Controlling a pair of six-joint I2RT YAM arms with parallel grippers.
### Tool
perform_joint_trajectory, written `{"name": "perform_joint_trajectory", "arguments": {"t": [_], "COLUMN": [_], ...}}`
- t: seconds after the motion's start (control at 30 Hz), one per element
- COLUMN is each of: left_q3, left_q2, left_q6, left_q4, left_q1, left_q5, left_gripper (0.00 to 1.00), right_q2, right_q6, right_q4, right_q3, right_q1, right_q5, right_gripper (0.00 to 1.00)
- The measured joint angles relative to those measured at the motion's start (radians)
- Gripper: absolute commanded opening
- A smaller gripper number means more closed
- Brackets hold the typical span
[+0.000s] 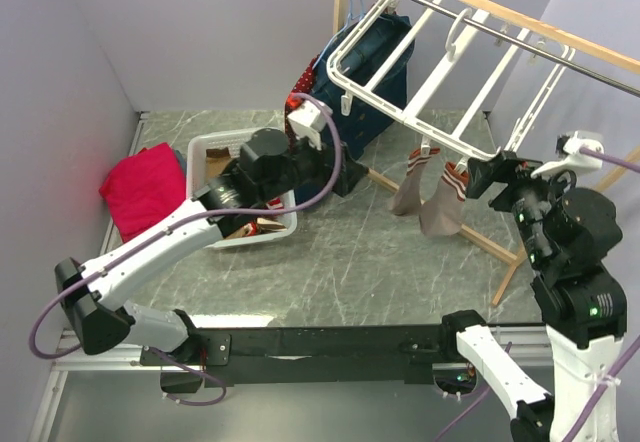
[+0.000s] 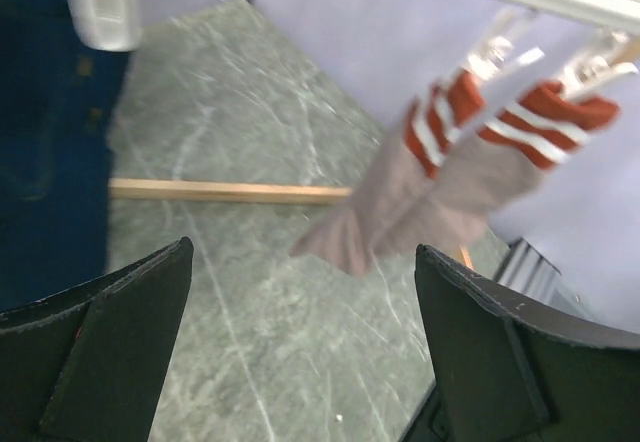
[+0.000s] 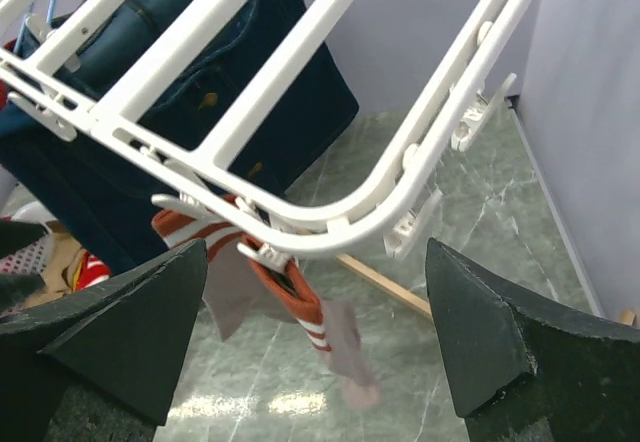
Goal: Clip the socks to the hanger
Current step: Rotate the hanger at the clothesline.
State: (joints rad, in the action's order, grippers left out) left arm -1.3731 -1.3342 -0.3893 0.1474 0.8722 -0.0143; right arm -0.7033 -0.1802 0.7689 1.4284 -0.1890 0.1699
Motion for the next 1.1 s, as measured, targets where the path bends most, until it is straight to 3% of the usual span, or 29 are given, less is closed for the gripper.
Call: {"name": "perform_joint_trajectory", "arguments": {"t": [0.23, 0.73, 0.93, 1.1], "left_q3": [-0.106, -0.489, -0.541, -0.585], "left_q2": [-0.100, -0.331, -0.386, -0.415], "left_q6": [0.011, 0.003, 0.005, 0.007], "left_q4": [0.010, 0.087, 0.138, 0.174], "left_q1": [0.058, 0.046, 0.011, -0.017], "left_q5": [0.000, 0.122, 0.157, 0.163], "left_gripper": [0.99, 0.58, 0.50, 0.50], "right_q2": [-0.100, -0.190, -0.159, -0.117], "right_q6": [-0.001, -0.004, 0.011, 0.023], "right_q4": [0.021, 0.084, 0.071, 0.050], "right_q3": [0.108, 0.208, 0.154, 0.095], "right_q1": [0.000, 0.036, 0.038, 0.039], "right_q5": [0.003, 0.016, -0.080, -0.187], "right_gripper": [0.97, 0.94, 0.88, 0.85]}}
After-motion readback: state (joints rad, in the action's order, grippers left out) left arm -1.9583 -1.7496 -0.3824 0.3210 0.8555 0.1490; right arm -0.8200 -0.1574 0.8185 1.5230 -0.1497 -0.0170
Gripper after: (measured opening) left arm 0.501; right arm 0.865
